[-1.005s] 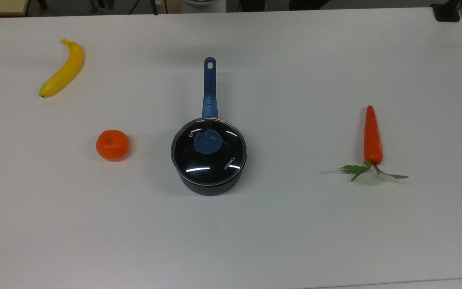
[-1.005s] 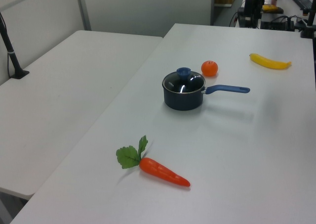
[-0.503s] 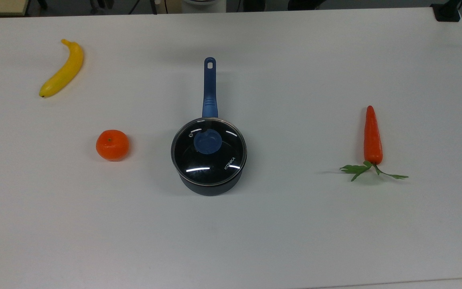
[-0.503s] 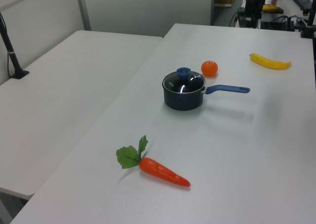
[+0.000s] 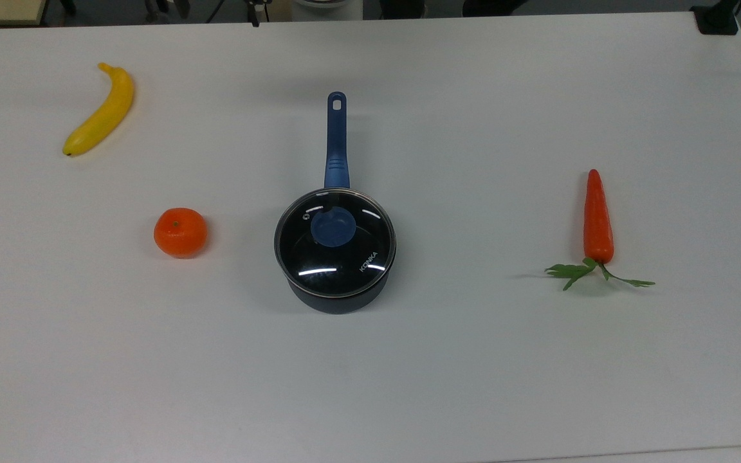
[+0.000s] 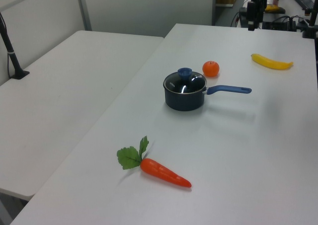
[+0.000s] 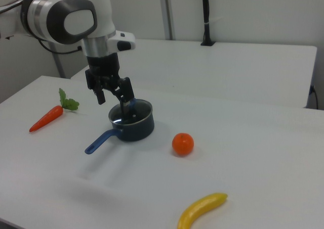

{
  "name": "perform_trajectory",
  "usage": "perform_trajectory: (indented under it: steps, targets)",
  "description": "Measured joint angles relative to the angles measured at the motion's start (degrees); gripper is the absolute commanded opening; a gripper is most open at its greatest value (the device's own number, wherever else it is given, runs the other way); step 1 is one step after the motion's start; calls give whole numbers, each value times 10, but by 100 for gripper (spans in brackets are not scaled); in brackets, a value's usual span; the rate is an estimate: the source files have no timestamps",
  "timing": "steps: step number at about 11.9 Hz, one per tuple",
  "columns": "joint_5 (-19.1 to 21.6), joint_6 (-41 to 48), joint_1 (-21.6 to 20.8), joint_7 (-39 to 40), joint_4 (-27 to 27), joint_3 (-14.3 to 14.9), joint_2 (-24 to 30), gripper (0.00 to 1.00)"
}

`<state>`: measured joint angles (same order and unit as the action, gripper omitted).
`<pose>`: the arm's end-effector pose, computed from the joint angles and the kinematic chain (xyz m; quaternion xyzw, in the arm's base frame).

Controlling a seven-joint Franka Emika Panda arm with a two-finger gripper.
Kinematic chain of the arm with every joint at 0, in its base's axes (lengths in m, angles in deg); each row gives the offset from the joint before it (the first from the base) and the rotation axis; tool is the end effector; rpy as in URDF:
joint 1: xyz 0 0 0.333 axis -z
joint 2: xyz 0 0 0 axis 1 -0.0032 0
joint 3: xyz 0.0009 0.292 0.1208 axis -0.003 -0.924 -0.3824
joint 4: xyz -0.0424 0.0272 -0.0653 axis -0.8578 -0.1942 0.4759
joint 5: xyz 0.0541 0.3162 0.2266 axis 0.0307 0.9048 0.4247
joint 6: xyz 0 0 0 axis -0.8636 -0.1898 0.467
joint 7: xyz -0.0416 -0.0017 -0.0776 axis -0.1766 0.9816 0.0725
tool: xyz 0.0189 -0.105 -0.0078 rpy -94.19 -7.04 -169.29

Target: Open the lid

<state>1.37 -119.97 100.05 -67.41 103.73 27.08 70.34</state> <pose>0.5400 -0.0577 0.5725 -0.9990 0.0408 0.0157 0.0056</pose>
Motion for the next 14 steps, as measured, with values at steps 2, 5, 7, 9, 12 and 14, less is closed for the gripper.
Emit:
perform_trajectory:
  steps: [2,5,7,9,12,14]
  targets:
    - [0,1,1,0,-9,0,0,100]
    - [0,3,3,0,-15,0,-1,100]
    - [0,3,3,-1,-19,0,-8,100]
    - [0,2,2,-32,-51,0,-44,100]
    - [0,-16,-19,-127,-134,0,-136,100]
    - [0,-90,-61,-238,-156,11,-178,100]
